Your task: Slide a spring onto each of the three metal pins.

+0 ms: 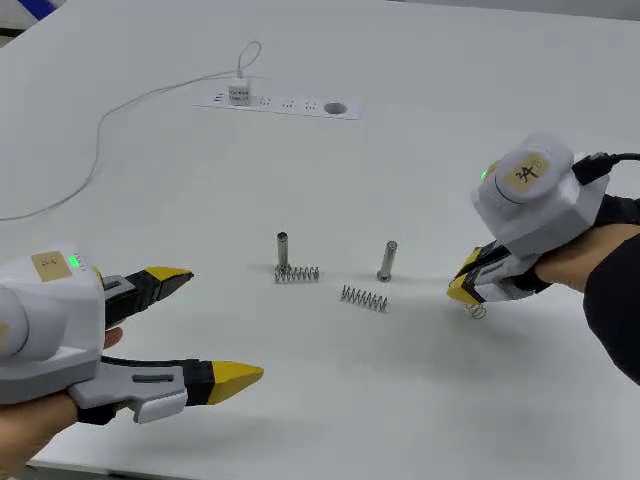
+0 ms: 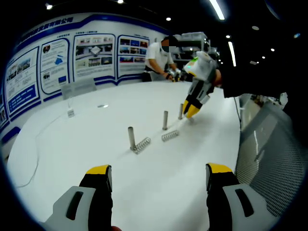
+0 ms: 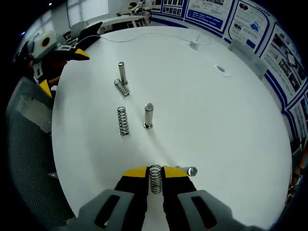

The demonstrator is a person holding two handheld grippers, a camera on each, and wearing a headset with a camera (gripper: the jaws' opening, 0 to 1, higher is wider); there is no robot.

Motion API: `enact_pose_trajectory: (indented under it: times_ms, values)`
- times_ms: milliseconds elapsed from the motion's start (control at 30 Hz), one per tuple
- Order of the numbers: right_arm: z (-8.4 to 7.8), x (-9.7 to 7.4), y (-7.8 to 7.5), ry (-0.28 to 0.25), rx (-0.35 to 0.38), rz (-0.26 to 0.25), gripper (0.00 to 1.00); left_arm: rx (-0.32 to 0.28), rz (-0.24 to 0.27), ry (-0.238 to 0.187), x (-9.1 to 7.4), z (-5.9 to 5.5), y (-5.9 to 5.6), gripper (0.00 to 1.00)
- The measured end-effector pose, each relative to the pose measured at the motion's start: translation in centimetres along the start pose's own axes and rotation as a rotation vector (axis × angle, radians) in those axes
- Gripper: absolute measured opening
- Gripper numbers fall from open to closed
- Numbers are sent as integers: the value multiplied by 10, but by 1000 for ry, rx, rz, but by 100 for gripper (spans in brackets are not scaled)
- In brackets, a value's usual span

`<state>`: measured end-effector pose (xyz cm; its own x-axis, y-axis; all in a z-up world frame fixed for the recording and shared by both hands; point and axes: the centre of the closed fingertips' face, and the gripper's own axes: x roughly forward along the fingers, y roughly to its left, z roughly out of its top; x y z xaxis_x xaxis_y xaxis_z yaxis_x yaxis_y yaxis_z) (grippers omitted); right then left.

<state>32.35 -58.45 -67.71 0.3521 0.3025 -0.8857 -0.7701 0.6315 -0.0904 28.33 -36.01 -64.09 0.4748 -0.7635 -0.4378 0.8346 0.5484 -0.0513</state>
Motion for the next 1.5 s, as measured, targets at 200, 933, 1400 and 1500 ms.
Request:
enact_pose_trajectory:
  times_ms: [200, 933, 1400, 1500]
  values:
    - [-2, -2, -3, -16, 17, -10, 12, 4, -1, 2, 0, 1, 0, 82]
    - [32, -52, -17, -270, 152, -53, 12, 19, -9, 9, 0, 4, -2, 82]
    - [43, -74, -45, -444, 234, -165, 12, 21, -5, 4, 0, 6, -2, 82]
    - [43, -75, -48, -472, 252, -180, 12, 20, -3, 5, -1, 6, -1, 82]
